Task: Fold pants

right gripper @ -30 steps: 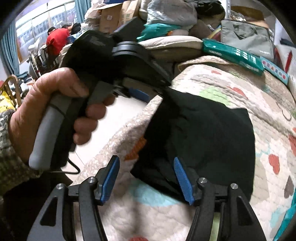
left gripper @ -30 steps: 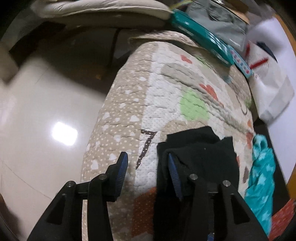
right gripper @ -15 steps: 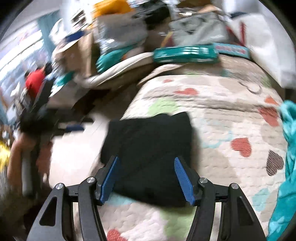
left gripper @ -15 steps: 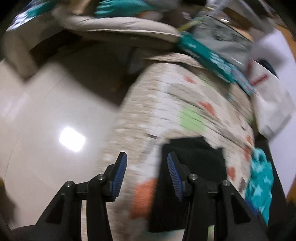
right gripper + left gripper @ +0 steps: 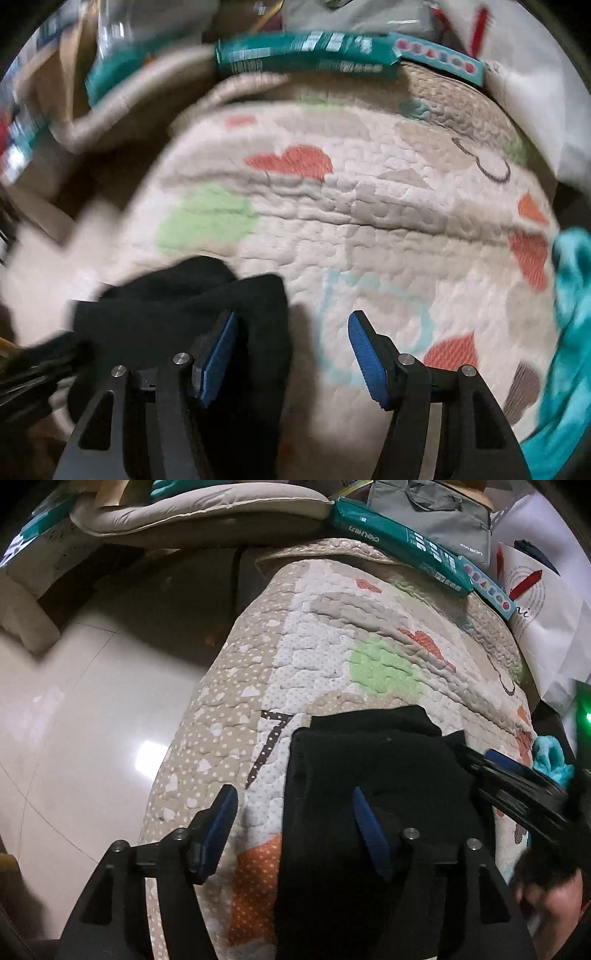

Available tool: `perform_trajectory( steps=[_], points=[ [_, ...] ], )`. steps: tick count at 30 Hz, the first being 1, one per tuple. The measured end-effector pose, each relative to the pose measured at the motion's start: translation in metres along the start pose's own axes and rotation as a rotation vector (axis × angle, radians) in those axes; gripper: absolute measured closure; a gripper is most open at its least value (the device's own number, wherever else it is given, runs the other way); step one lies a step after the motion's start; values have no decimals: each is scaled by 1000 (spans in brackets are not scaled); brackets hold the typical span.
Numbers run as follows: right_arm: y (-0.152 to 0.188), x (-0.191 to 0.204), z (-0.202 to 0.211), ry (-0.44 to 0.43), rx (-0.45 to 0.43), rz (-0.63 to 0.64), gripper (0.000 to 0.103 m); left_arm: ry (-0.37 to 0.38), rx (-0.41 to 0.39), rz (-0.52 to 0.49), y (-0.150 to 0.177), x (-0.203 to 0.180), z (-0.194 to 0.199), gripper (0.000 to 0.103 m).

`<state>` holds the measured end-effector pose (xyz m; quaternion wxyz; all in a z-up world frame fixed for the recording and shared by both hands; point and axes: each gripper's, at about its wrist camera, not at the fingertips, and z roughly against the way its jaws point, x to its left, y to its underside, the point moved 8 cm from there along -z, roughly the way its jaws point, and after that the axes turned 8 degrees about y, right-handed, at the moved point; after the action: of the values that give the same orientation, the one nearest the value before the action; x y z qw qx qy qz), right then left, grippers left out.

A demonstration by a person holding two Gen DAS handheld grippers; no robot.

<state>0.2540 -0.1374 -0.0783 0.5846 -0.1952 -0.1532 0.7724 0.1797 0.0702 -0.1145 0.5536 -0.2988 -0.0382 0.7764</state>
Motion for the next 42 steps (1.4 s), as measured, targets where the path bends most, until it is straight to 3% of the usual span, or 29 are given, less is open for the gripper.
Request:
perform_trajectory(
  steps=[2,6,10,14,17,21,24,26,30,36,42],
  points=[
    [-8,2,-14,50,15,20,34,24,-3,18,0,3,-1,35],
    [-30,-10,-5,132,-40,31,32,114,-17,111,-4,21,7,35],
    [-30,-36,26,80,-89,-45,28,58,-76,249,-9,67,25,35],
    [7,-57,51,-15,-92,-107,24,72,-115,350,-4,90,45,35],
    [44,-64,60,-72,-79,-143,24,45,-150,287,6,77,62,35],
    [90,-70,69,-156,-70,-243,24,-48,-197,86,27,39,78,35],
    [117,-70,74,-187,-75,-302,24,-100,-194,-56,46,12,77,35],
    [124,-67,78,-191,-88,-313,24,-103,-175,-96,57,2,72,35],
    [125,-62,84,-195,-116,-318,23,-99,-125,-126,75,-6,62,35],
    [131,-52,82,-191,-117,-295,23,-107,-145,-131,76,-7,64,35],
    [131,-51,83,-175,-134,-293,23,-107,-145,-70,71,7,65,35]
  ],
)
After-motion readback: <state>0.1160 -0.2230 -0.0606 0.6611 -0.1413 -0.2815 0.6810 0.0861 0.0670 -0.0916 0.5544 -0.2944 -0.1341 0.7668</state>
